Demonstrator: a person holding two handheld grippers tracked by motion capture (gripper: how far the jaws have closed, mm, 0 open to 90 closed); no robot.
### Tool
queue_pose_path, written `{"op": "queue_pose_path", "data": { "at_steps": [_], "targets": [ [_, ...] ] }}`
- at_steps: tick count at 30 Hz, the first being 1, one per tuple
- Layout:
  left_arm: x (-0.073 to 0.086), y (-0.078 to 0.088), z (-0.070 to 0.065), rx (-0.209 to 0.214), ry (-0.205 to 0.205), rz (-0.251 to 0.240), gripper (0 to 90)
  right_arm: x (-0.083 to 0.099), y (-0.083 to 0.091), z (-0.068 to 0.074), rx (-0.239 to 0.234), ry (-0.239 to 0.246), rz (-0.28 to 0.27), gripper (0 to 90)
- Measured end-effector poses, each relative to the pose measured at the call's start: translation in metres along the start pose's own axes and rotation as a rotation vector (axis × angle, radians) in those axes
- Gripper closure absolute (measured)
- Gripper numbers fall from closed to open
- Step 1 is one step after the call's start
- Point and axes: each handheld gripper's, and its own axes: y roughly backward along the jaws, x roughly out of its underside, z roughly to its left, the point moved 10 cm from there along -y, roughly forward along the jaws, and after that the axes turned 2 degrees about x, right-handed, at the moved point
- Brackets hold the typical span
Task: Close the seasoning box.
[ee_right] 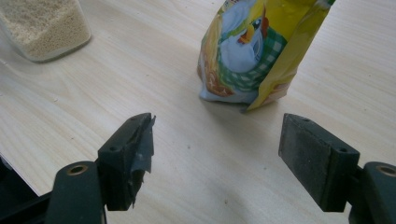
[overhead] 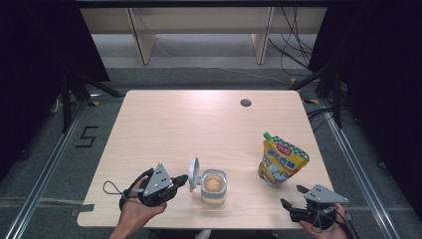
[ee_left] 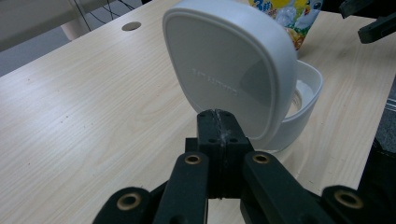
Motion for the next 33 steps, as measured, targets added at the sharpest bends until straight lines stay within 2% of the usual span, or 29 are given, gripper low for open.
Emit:
{"op": "queue_pose_path", "data": {
  "at_steps": [1,3,7,8,9,14,15,18,20,21,25,27,28,32,33],
  "targets": [
    [0.000,0.000,-0.002,0.003,0.009,-0.002,89.1,-0.001,-0.001,0.000,-0.007,0.023,-0.007,27.4],
    [0.000,0.000,-0.003,0.005,-0.002,0.004,89.1,-0.002,-0.003,0.002,-0.021,0.024,-0.005,27.4],
    [-0.002,-0.001,-0.005,0.007,-0.005,0.002,89.1,-0.001,-0.002,0.003,-0.003,0.024,0.000,27.4],
    [-0.003,-0.001,-0.006,0.012,-0.016,0.002,89.1,-0.001,-0.003,0.003,-0.020,0.022,0.000,27.4],
    [-0.003,-0.002,-0.007,0.009,-0.008,-0.001,89.1,-0.003,-0.002,-0.001,0.002,0.049,-0.021,27.4],
    [-0.006,-0.003,-0.009,0.018,-0.016,-0.004,89.1,-0.003,-0.002,0.002,-0.007,0.043,-0.011,27.4],
    [-0.006,-0.003,-0.010,0.017,-0.013,-0.002,89.1,-0.001,-0.001,0.004,-0.011,0.029,0.001,27.4],
    [-0.007,-0.004,-0.011,0.021,-0.024,-0.002,89.1,-0.002,-0.002,0.004,-0.015,0.035,-0.003,27.4],
    [-0.008,-0.005,-0.013,0.024,-0.013,-0.005,89.1,-0.002,-0.001,0.004,-0.014,0.027,-0.004,27.4],
    [-0.009,-0.006,-0.013,0.030,-0.022,-0.010,89.1,-0.004,-0.002,0.002,-0.005,0.053,-0.019,27.4],
    [-0.013,-0.008,-0.017,0.034,-0.031,-0.003,89.1,-0.004,-0.003,0.002,-0.012,0.065,-0.025,27.4],
    [-0.015,-0.010,-0.020,0.041,-0.028,-0.006,89.0,-0.004,-0.003,0.002,-0.011,0.064,-0.024,27.4],
    [-0.015,-0.011,-0.020,0.043,-0.046,-0.002,89.0,-0.004,-0.003,0.002,-0.011,0.065,-0.025,27.4],
    [-0.017,-0.014,-0.025,0.048,-0.039,-0.007,88.9,-0.004,-0.003,0.002,-0.010,0.059,-0.024,27.4],
    [-0.017,-0.014,-0.027,0.062,-0.050,-0.011,88.9,-0.003,-0.002,0.003,-0.006,0.053,-0.014,27.4]
  ]
}}
